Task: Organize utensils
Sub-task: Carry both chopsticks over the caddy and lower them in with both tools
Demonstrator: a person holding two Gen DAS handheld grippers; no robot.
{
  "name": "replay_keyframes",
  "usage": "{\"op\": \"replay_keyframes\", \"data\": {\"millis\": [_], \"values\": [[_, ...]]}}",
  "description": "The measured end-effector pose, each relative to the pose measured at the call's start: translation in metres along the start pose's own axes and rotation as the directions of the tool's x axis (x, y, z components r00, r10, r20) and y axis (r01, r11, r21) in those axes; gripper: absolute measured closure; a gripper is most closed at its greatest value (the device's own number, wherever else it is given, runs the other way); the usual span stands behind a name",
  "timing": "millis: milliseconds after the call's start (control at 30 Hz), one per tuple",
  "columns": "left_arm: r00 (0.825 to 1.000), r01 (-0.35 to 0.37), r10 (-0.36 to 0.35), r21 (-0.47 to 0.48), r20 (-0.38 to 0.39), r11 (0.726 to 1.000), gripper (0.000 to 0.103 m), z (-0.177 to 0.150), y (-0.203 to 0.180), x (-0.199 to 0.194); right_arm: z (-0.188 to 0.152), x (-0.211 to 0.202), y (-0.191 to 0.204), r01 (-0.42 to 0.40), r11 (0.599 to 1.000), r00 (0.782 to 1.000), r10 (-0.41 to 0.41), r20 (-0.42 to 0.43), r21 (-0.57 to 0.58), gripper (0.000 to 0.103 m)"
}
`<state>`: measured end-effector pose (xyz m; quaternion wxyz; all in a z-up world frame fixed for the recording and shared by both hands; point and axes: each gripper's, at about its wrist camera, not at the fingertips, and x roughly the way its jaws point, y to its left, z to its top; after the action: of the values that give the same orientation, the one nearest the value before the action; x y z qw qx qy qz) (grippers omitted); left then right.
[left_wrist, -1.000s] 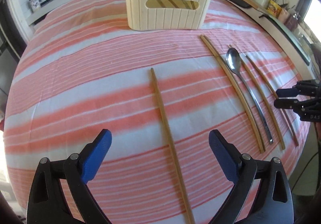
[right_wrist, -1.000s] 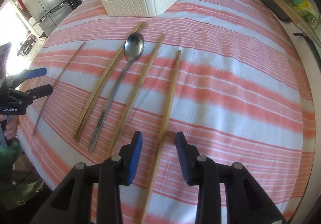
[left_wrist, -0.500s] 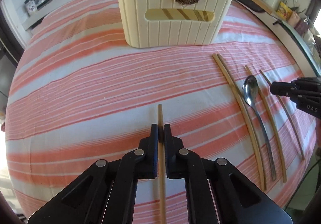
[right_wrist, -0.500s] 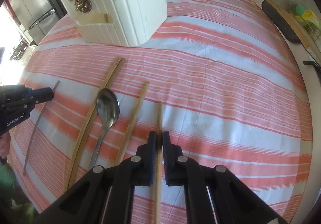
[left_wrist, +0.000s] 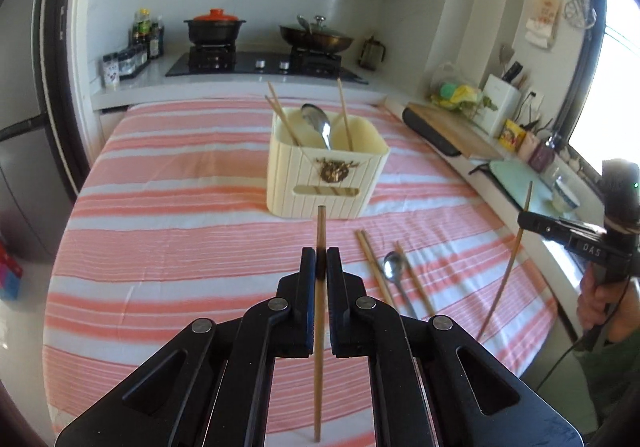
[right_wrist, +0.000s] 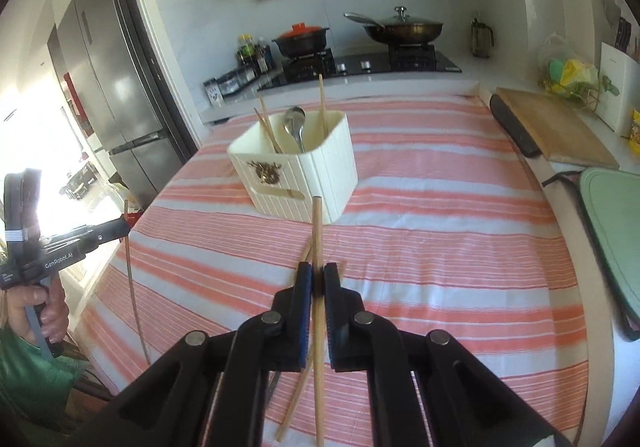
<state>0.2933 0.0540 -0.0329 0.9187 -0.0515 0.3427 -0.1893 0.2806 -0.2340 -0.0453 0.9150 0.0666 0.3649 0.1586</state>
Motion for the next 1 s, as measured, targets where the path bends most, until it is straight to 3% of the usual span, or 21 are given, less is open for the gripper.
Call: {"op": "replay_keyframes", "data": {"millis": [200, 500, 733, 867, 1000], "values": [[0.997, 0.008, -0.005, -0.032, 0.083, 0.999, 0.1, 0.008, 0.003, -0.019, 0.006, -0.027, 0.014, 0.017, 0.999, 0.993, -0.012, 0.121, -0.035, 0.097], [0.984, 0.043, -0.032, -0.058, 0.176, 0.997, 0.1, 0.054, 0.015, -0.047, 0.058, -0.037, 0.02, 0.028, 0.998, 0.978, -0.016, 0.207, -0.055, 0.097], [0.944, 0.031, -0.018, -0.037, 0.329, 0.999, 0.1, 0.128, 0.012, -0.07, 0.124, -0.032, 0.02, 0.055, 0.994, 0.963, -0.029, 0.27, -0.089, 0.097], [0.922, 0.003, 0.015, -0.046, 0.388, 0.999, 0.1, 0.17, 0.014, -0.053, 0.166, -0.024, 0.024, 0.058, 0.994, 0.942, -0.022, 0.335, -0.097, 0.097], [0.932, -0.006, 0.033, -0.076, 0.361, 0.997, 0.1, 0.192, 0.019, -0.009, 0.195, -0.001, 0.027, 0.052, 0.993, 0.925, -0.006, 0.38, -0.109, 0.097]]}}
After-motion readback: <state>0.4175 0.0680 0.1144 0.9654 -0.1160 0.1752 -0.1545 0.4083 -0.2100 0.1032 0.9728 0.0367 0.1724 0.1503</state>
